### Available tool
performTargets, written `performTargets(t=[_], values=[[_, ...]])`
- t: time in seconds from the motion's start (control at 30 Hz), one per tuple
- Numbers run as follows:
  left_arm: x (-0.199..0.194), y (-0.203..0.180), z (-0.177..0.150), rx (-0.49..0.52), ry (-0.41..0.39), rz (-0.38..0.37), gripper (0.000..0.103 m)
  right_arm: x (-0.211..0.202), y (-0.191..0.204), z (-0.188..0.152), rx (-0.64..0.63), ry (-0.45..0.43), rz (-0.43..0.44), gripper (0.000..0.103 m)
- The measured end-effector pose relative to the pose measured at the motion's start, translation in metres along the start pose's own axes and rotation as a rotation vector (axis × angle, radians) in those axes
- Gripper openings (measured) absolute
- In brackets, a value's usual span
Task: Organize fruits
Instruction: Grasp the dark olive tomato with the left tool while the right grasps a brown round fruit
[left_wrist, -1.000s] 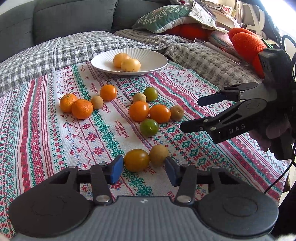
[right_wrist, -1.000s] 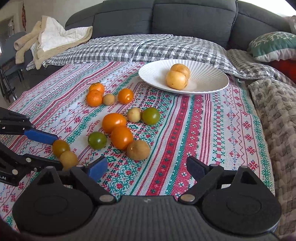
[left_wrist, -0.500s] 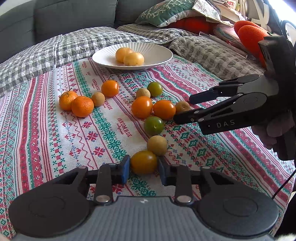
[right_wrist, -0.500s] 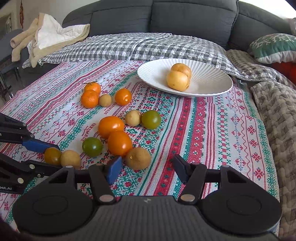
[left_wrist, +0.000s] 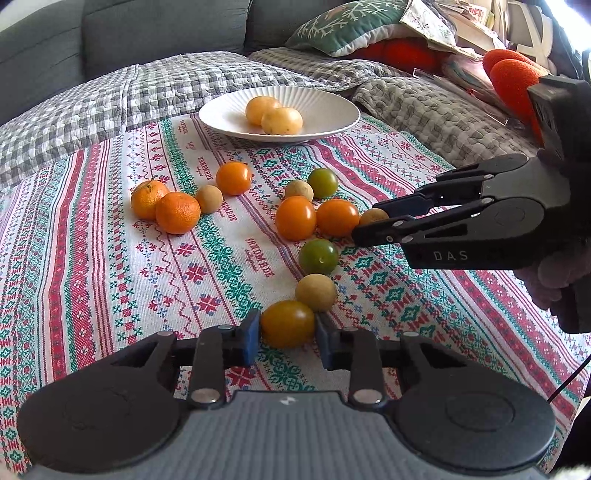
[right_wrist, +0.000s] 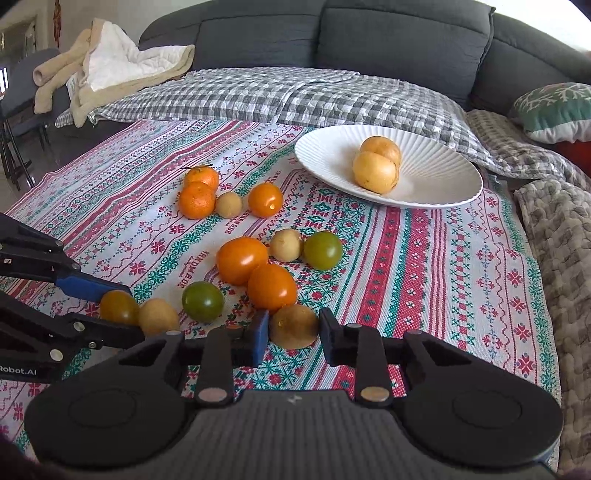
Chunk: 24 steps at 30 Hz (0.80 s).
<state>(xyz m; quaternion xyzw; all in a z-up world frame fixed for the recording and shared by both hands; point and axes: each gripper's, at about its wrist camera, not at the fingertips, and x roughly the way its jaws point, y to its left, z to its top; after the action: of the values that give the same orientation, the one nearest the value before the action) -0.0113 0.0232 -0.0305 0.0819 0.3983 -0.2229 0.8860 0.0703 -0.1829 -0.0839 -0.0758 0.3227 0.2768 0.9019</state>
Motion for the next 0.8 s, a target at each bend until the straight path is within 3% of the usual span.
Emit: performTargets(t=[0.27,0.57,0.8], values=[[-0.006,0.002,0.012,-0.049,-0.028,-0.004,0.020,-0.009,-0.004,0.008,0.033,-0.026,0.016,0.026],[-0.010,-0.008,0.033,-0.037,-0.071,-0.007,0.020,-0.018,-0.021,0.025,0.091,-0.086,0.017,0.026],[-0.005,-0.011,0.069,-0.019,-0.104,0.007,0.020,-0.022,-0.046,0.040,0.153,-0.141,0.037,0.026]])
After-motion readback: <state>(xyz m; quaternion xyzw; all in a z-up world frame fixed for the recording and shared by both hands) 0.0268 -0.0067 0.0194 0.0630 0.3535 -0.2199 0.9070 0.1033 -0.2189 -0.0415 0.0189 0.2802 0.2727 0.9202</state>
